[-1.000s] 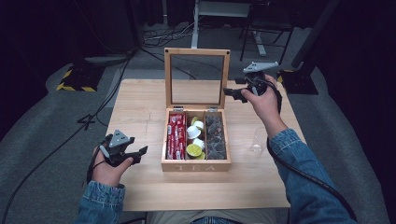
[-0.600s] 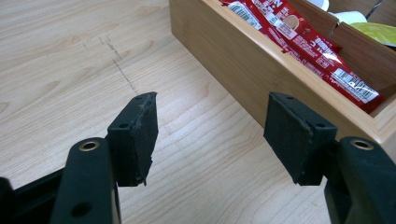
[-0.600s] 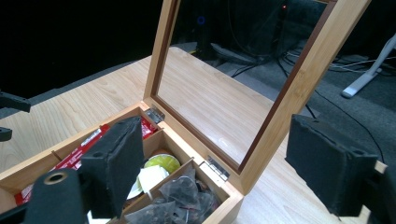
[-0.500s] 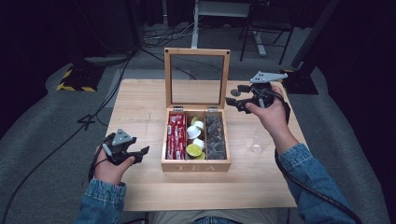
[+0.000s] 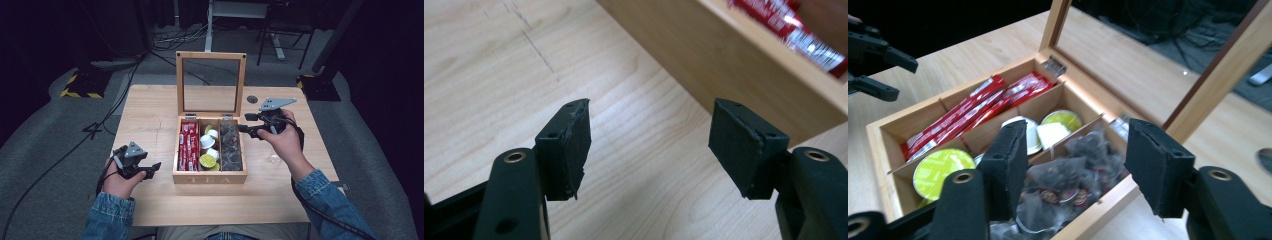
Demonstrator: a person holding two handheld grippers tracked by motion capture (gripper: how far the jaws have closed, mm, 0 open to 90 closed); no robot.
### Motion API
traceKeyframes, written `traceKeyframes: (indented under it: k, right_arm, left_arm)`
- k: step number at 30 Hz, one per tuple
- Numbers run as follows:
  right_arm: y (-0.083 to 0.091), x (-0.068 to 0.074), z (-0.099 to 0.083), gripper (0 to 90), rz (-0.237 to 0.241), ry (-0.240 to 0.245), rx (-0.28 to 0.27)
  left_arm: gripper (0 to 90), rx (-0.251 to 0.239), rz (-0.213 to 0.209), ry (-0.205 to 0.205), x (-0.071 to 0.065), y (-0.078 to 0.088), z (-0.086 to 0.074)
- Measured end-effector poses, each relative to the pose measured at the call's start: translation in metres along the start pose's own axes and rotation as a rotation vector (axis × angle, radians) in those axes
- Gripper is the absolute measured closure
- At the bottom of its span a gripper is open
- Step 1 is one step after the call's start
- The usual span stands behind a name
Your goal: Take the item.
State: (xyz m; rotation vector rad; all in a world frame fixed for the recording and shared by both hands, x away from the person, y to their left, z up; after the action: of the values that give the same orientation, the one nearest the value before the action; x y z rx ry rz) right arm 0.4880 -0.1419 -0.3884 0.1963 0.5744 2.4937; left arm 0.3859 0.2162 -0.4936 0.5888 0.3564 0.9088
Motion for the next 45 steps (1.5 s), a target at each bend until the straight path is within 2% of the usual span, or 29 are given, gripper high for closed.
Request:
traceKeyframes:
  k: [2,6,8,12,15,18,25,29,34,45]
  right_arm:
    - [-0.005,0.002,-0.008,43.4,0.008,-0.011,0.018]
    - [-0.013,0.005,-0.018,44.2,0.003,-0.017,0.063]
    - [-0.019,0.008,-0.023,44.8,0.012,-0.021,0.081]
    - [-0.030,0.011,-0.031,44.8,0.013,-0.019,0.118]
    - [-0.038,0.012,-0.037,43.4,0.013,-0.014,0.139]
    - [-0.046,0.013,-0.044,41.0,0.022,-0.012,0.163]
    - [-0.062,0.014,-0.053,42.0,0.035,-0.019,0.205]
    - [-0.071,0.012,-0.058,44.8,0.026,-0.017,0.232]
    - [-0.078,0.006,-0.061,47.9,0.006,-0.033,0.237]
    - [-0.088,0.000,-0.065,53.7,-0.012,-0.024,0.249]
  left_arm:
    - [33.6,0.042,0.001,-0.009,0.000,-0.003,-0.006]
    - [32.8,0.082,0.025,-0.042,0.001,-0.007,-0.011]
    - [32.8,0.084,0.010,-0.024,0.000,-0.010,-0.015]
    - [33.0,0.105,0.002,-0.016,0.001,-0.015,-0.022]
    - [32.5,0.118,0.007,-0.027,0.001,-0.017,-0.024]
    - [31.9,0.120,-0.003,-0.022,0.000,-0.020,-0.027]
    - [31.7,0.133,-0.011,-0.022,0.000,-0.026,-0.035]
    - [30.1,0.115,-0.024,-0.031,0.000,-0.028,-0.036]
    - [28.2,0.102,-0.019,-0.050,0.001,-0.031,-0.036]
    - [24.2,0.060,-0.022,-0.051,0.001,-0.035,-0.036]
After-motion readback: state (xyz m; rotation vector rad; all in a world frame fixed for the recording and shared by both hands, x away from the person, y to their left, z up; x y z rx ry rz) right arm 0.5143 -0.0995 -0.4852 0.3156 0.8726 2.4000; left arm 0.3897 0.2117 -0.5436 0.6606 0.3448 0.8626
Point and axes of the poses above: each handheld gripper's, and its own axes: y roughly backward along the jaws, z roughly out of its top, x roughly to its left, the point moved 6 cm from there along -y, roughly forward along the jaws, and after that the axes turned 7 degrees about -x, right-handed, at the moved point
